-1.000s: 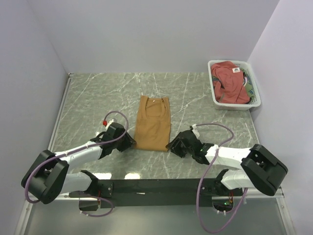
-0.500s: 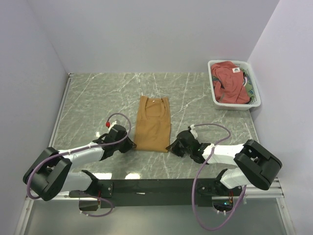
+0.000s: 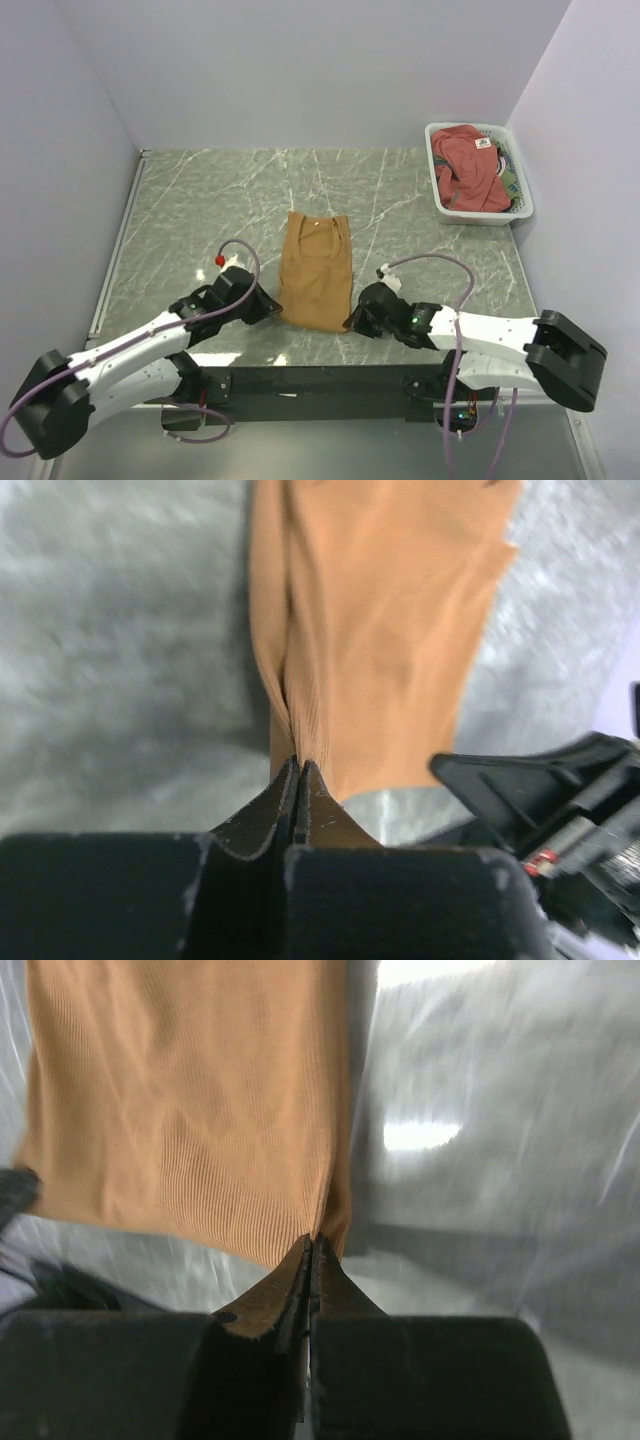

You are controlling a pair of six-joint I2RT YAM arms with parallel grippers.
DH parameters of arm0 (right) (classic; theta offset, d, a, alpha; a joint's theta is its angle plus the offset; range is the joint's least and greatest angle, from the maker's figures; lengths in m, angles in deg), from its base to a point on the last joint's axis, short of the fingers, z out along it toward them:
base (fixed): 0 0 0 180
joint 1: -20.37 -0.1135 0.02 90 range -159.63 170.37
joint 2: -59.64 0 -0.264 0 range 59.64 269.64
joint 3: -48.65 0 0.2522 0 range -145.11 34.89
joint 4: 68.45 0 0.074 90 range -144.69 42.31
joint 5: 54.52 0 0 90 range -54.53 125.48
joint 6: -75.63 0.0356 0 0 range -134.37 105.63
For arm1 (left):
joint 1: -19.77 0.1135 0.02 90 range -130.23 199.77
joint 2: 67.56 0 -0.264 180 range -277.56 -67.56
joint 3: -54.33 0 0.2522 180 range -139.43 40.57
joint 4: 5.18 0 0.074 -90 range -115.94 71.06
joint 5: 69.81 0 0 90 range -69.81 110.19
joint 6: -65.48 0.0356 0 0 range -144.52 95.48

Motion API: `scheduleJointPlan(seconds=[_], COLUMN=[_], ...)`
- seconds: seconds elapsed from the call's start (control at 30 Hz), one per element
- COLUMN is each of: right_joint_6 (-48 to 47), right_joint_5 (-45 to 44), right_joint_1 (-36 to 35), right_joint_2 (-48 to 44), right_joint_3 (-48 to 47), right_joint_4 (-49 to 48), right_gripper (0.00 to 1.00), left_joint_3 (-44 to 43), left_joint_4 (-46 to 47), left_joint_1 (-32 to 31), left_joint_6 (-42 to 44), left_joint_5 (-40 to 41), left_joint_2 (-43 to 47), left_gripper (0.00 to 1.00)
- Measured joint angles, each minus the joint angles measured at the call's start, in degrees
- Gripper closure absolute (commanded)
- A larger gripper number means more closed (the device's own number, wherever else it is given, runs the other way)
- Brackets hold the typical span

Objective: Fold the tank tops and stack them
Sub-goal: Fold the tank top

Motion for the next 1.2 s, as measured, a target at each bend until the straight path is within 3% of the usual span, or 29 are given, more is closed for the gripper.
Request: scheduleJointPlan(seconds=[0.23, 0.47, 0.7, 0.93, 1.13, 1.2], right_joint_6=[0.0, -3.0, -10.5, -19.5, -25.6, -27.0], right_joint_5=[-3.3, -6.8, -4.9, 3.2, 13.1, 15.5], right_joint_1=[-7.3, -6.8, 3.5, 17.1, 27.6, 30.1], right_joint_2=[-7.9, -9.9, -7.5, -0.5, 14.5, 20.5], right_joint_3=[-2.6, -12.3, -18.9, -26.8, -36.7, -40.7], right_joint_4=[12.0, 20.4, 22.1, 22.1, 20.0, 19.4], right_gripper=[1.00, 1.00, 1.00, 1.00, 1.00, 0.91], left_joint_3=[-0.4, -6.1, -17.5, -26.4, -35.0, -39.6], left_joint_4=[-8.9, -14.2, -13.9, -8.4, -4.1, -2.8], left_joint_1=[-5.7, -5.8, -4.1, 6.0, 13.6, 15.4], left_joint_6=[-3.4, -3.1, 0.6, 4.4, 6.3, 7.3], left_joint_5=[1.9, 6.4, 9.1, 5.2, -0.3, -1.7], left_joint_2=[11.9, 12.3, 0.7, -11.0, -25.0, -31.2], left_gripper=[0.99, 1.00, 0.99, 1.00, 0.99, 0.99])
